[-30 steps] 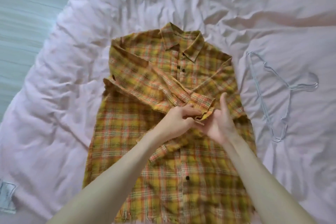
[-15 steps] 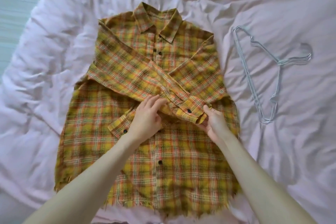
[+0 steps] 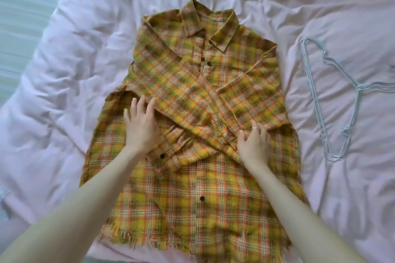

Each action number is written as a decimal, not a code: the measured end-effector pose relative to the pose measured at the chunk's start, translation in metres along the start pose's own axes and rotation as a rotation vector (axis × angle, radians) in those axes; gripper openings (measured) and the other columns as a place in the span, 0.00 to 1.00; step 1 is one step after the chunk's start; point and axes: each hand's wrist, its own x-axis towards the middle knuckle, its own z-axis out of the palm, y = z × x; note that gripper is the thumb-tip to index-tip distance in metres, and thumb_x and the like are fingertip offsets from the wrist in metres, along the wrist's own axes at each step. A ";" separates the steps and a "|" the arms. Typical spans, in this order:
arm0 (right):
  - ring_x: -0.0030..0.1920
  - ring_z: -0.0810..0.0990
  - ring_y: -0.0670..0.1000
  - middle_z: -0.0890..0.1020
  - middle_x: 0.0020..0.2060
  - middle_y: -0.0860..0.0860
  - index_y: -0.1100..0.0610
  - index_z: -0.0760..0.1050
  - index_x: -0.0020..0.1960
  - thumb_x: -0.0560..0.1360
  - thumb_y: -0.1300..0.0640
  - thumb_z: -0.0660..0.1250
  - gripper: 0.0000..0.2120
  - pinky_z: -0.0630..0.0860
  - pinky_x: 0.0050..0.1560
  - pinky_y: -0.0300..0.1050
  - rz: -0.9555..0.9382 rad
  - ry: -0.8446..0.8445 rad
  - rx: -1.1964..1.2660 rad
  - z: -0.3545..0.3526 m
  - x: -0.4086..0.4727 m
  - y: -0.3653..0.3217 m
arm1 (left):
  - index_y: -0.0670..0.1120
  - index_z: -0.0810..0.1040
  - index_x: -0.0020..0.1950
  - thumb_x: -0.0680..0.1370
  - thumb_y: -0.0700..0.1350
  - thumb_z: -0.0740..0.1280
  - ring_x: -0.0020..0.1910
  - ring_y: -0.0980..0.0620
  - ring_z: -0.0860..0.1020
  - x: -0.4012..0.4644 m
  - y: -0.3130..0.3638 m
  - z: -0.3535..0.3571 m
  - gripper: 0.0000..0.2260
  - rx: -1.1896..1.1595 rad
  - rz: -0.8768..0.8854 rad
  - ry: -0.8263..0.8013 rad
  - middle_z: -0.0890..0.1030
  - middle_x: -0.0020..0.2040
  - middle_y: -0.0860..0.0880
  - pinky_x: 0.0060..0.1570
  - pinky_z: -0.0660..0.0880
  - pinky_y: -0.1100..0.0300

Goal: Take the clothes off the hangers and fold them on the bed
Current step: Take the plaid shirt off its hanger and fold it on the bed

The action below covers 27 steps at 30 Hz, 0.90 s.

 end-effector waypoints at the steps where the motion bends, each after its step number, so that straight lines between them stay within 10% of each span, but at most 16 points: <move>1: 0.72 0.60 0.55 0.63 0.72 0.53 0.56 0.60 0.74 0.80 0.51 0.57 0.24 0.60 0.69 0.56 -0.071 -0.010 -0.026 0.004 0.001 -0.013 | 0.45 0.60 0.74 0.76 0.35 0.61 0.75 0.39 0.53 0.012 -0.012 -0.003 0.27 0.011 -0.027 0.047 0.59 0.74 0.39 0.72 0.50 0.40; 12: 0.77 0.45 0.54 0.50 0.77 0.54 0.54 0.54 0.76 0.81 0.51 0.53 0.25 0.40 0.74 0.56 -0.562 -0.133 -0.313 0.060 0.043 -0.154 | 0.49 0.69 0.69 0.78 0.39 0.59 0.49 0.35 0.75 0.094 -0.093 -0.008 0.19 -0.098 -0.125 0.067 0.74 0.53 0.38 0.44 0.71 0.45; 27: 0.76 0.41 0.53 0.45 0.77 0.52 0.47 0.45 0.77 0.81 0.44 0.46 0.26 0.39 0.73 0.60 -0.653 -0.224 -0.484 0.142 0.144 -0.312 | 0.49 0.77 0.63 0.78 0.34 0.61 0.55 0.63 0.74 0.108 -0.157 0.016 0.17 -0.779 -0.081 -0.121 0.77 0.55 0.59 0.50 0.65 0.81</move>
